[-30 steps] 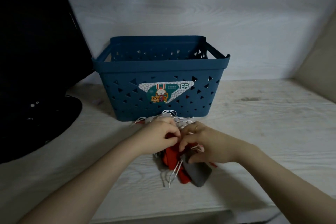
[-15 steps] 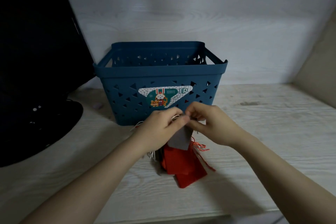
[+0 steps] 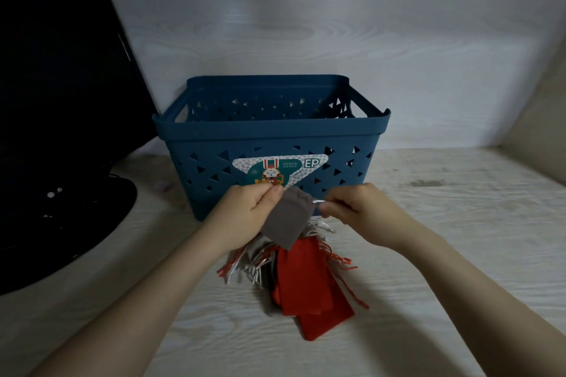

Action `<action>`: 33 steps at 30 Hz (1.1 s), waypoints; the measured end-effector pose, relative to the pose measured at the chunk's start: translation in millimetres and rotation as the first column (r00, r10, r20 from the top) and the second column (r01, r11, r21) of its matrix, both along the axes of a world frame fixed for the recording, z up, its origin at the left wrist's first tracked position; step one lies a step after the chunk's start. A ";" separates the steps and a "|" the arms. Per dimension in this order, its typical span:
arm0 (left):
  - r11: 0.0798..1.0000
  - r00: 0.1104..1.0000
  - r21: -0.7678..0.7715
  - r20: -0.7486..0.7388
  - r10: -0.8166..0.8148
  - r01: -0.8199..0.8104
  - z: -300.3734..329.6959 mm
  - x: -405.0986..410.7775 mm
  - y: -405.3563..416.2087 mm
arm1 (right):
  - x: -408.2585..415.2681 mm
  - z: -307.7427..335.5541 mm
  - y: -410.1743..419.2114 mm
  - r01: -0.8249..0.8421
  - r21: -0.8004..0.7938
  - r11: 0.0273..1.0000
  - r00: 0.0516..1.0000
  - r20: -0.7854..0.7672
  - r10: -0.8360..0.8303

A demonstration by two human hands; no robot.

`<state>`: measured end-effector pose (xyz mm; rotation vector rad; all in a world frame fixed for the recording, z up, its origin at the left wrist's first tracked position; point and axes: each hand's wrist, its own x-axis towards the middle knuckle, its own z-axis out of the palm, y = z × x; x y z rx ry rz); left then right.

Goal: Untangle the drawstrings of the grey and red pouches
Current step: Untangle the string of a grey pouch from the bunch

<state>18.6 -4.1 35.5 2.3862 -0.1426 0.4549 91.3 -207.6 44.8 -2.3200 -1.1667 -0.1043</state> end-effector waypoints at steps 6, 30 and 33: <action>0.818 0.992 -0.575 -0.101 -0.074 0.003 1.0 3.0 -0.7 | -0.7 -1.6 8.1 0.221 0.465 0.857 0.776 -0.617 0.135; 0.555 0.987 -0.818 -0.162 0.024 -0.148 9.2 7.2 -18.0 | -14.1 -5.8 46.9 0.311 0.565 0.764 0.818 -0.568 0.088; 0.693 0.995 -0.715 -0.082 0.053 -0.096 14.9 7.2 -26.1 | -19.3 -8.7 50.1 0.194 0.574 0.796 0.853 -0.499 0.152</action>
